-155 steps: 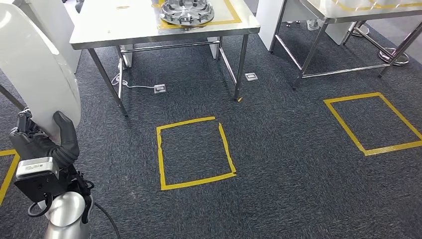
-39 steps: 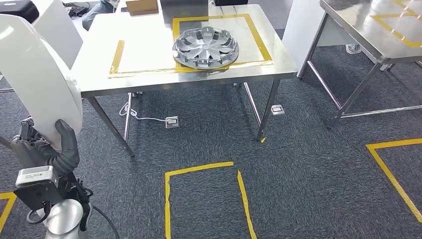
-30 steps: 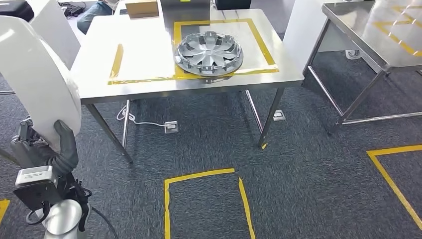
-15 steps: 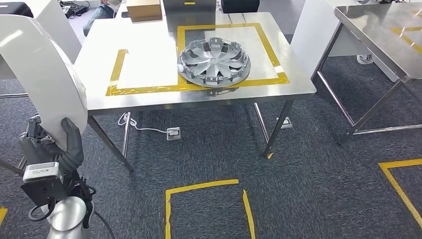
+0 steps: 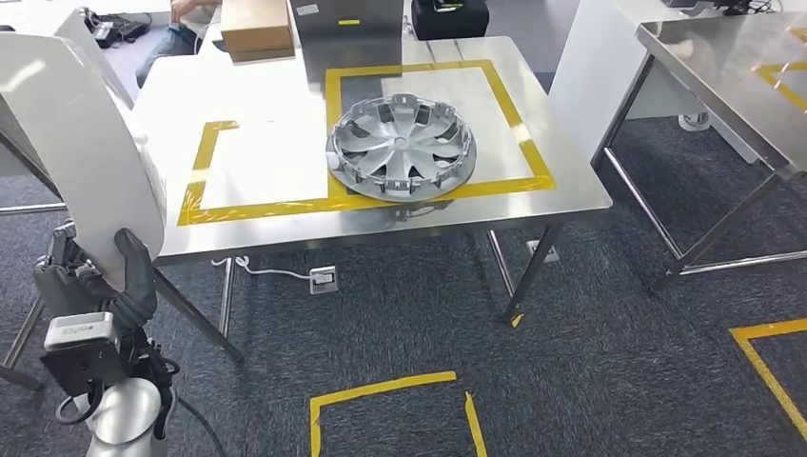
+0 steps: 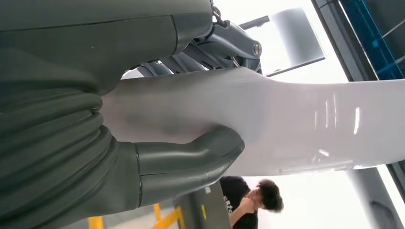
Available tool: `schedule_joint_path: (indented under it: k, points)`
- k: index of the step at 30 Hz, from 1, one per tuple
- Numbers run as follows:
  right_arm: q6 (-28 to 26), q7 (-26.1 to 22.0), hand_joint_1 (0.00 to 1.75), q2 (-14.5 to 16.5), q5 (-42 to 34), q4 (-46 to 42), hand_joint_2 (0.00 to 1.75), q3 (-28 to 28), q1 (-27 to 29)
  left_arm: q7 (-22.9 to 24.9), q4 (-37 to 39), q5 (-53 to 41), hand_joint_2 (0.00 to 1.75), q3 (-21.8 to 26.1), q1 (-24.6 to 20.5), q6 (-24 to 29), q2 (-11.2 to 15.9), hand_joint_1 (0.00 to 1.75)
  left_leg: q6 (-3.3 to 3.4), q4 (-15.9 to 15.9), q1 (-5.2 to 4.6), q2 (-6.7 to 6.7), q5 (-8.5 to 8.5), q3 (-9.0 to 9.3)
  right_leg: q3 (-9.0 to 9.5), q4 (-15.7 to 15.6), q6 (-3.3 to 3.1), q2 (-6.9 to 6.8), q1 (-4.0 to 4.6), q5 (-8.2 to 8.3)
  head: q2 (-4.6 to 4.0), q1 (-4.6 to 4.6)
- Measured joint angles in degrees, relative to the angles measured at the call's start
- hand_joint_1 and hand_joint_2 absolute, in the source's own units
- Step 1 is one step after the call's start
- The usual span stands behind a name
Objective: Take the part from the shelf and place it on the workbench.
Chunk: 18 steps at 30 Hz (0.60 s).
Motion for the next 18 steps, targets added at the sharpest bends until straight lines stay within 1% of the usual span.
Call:
schedule_joint_path:
  k: [1, 2, 3, 4, 5, 6, 7, 8, 9, 10, 11, 12, 13, 14, 15, 16, 17, 18]
  points:
    - [0.0, 0.0, 0.0, -0.07, 0.02, 0.0, 0.0, 0.02, -0.07, -0.02, -0.01, -0.01, 1.75, 0.01, -0.09, 0.0, -0.03, 1.75, 0.35, -0.19, 0.15, -0.04, -0.37, 0.76, -0.23, 1.38, 0.31, -0.06, 0.01, 0.72, 0.0, 0.06]
    - [0.0, 0.0, 0.0, -0.13, 0.03, 0.0, 0.0, 0.03, -0.19, -0.04, -0.01, -0.02, 1.75, 0.02, -0.17, 0.0, -0.06, 1.75, 0.69, -0.38, 0.29, -0.05, -0.87, 1.7, -1.47, 3.67, 0.66, -0.14, -0.02, 1.61, 0.0, 0.13]
    - [0.02, 0.0, 0.0, -0.16, 0.04, 0.0, 0.0, 0.04, -0.34, -0.05, -0.01, -0.03, 1.75, 0.02, -0.2, 0.0, -0.1, 1.75, 0.94, -0.55, 0.39, -0.06, -1.44, 2.68, -3.42, 6.65, 1.02, -0.22, -0.13, 2.22, 0.0, 0.25]
    - [0.04, -0.01, 0.0, -0.16, 0.05, 0.0, 0.0, 0.04, -0.48, -0.05, 0.01, -0.05, 1.75, 0.02, -0.2, 0.0, -0.11, 1.75, 1.12, -0.69, 0.43, -0.04, -2.15, 3.59, -5.98, 9.73, 1.37, -0.34, -0.31, 2.15, 0.0, 0.38]
    - [0.07, -0.02, 0.0, -0.15, 0.05, 0.0, 0.0, 0.04, -0.58, -0.05, 0.06, -0.11, 1.75, 0.01, -0.21, 0.0, -0.1, 1.75, 1.21, -0.76, 0.44, -0.02, -2.9, 4.44, -8.65, 12.22, 1.67, -0.39, -0.46, 0.95, 0.0, 0.46]
    - [0.09, -0.03, 0.0, -0.15, 0.05, 0.0, 0.0, 0.04, -0.62, -0.05, 0.13, -0.22, 1.75, -0.02, -0.21, 0.0, -0.11, 1.75, 1.25, -0.78, 0.44, -0.04, -3.68, 5.27, -11.08, 13.76, 1.85, -0.44, -0.6, -1.19, 0.0, 0.54]
    - [0.09, -0.03, 0.0, -0.15, 0.05, 0.0, 0.0, 0.04, -0.58, -0.05, 0.21, -0.37, 1.75, -0.07, -0.19, 0.0, -0.11, 1.75, 1.21, -0.79, 0.45, -0.1, -4.56, 6.23, -13.03, 14.14, 1.96, -0.5, -0.7, -3.54, 0.0, 0.54]
    - [0.09, -0.03, 0.0, -0.15, 0.08, 0.0, 0.0, 0.05, -0.5, -0.05, 0.29, -0.54, 1.75, -0.11, -0.15, 0.0, -0.12, 1.75, 1.16, -0.79, 0.46, -0.17, -5.47, 7.29, -14.28, 13.31, 1.97, -0.57, -0.77, -5.12, 0.0, 0.55]
    - [0.1, -0.02, 0.0, -0.15, 0.14, 0.0, 0.0, 0.05, -0.39, -0.05, 0.33, -0.73, 1.75, -0.17, -0.09, 0.0, -0.14, 1.75, 1.06, -0.79, 0.47, -0.24, -6.43, 8.46, -14.95, 11.28, 1.96, -0.66, -0.82, -4.89, 0.0, 0.55]
    - [0.1, -0.02, 0.0, -0.15, 0.21, 0.0, 0.0, 0.06, -0.25, -0.05, 0.35, -0.92, 1.75, -0.2, 0.0, 0.0, -0.15, 1.75, 0.92, -0.81, 0.46, -0.28, -7.41, 9.51, -15.25, 8.35, 1.9, -0.77, -0.85, -2.28, 0.0, 0.55]
    - [0.11, -0.07, 0.0, -0.15, 0.29, 0.0, 0.0, 0.07, -0.06, -0.06, 0.36, -1.08, 1.75, -0.22, 0.11, 0.0, -0.16, 1.75, 0.75, -0.73, 0.43, -0.29, -8.36, 10.62, -15.28, 5.4, 1.76, -0.92, -0.82, 2.27, 0.0, 0.52]
    - [0.13, -0.18, 0.0, -0.15, 0.35, 0.01, 0.0, 0.11, 0.1, -0.06, 0.37, -1.2, 1.75, -0.25, 0.27, 0.01, -0.17, 1.75, 0.45, -0.77, 0.37, -0.35, -9.3, 11.44, -15.12, 3.14, 1.47, -1.07, -0.66, 6.32, 0.0, 0.49]
    - [0.14, -0.3, 0.0, -0.15, 0.39, 0.01, 0.0, 0.17, 0.21, -0.04, 0.33, -1.25, 1.75, -0.27, 0.41, 0.01, -0.17, 1.75, 0.08, -0.99, 0.35, -0.41, -10.05, 12.11, -14.81, 1.79, 1.06, -1.18, -0.47, 9.32, 0.0, 0.42]
    - [0.16, -0.32, 0.0, -0.14, 0.4, 0.02, 0.0, 0.24, 0.25, -0.05, 0.24, -1.26, 1.75, -0.3, 0.48, 0.02, -0.19, 1.75, -0.37, -1.02, 0.32, -0.48, -10.4, 12.84, -14.35, 1.3, 0.56, -1.24, -0.3, 10.55, 0.0, 0.38]
    - [0.2, -0.26, 0.0, -0.14, 0.4, 0.02, 0.0, 0.31, 0.16, -0.05, 0.09, -1.27, 1.75, -0.33, 0.46, 0.02, -0.22, 1.75, -0.87, -0.81, 0.32, -0.53, -10.27, 13.11, -13.65, 1.13, -0.02, -1.17, -0.18, 10.08, 0.0, 0.37]
    - [0.22, -0.14, 0.0, -0.13, 0.4, 0.01, 0.0, 0.34, 0.09, -0.05, -0.07, -1.27, 1.75, -0.34, 0.38, 0.03, -0.25, 1.75, -1.28, 0.48, 0.36, -0.45, -9.57, 12.78, -12.81, 0.7, -0.51, -1.08, -0.24, 9.71, 0.0, 0.34]
    - [0.25, -0.02, 0.0, -0.13, 0.4, 0.01, 0.0, 0.36, 0.04, -0.1, -0.2, -1.28, 1.75, -0.36, 0.32, 0.03, -0.27, 1.75, -1.61, 2.92, 0.36, -0.33, -8.61, 11.68, -11.87, 0.24, -0.98, -1.02, -0.36, 9.23, 0.0, 0.27]
    - [0.26, 0.01, 0.0, -0.12, 0.4, 0.0, 0.0, 0.37, 0.01, -0.12, -0.27, -1.28, 1.75, -0.37, 0.3, 0.04, -0.27, 1.75, -1.86, 6.14, 0.37, -0.21, -8.06, 9.64, -10.8, -0.16, -1.39, -0.94, -0.49, 8.67, 0.0, 0.16]
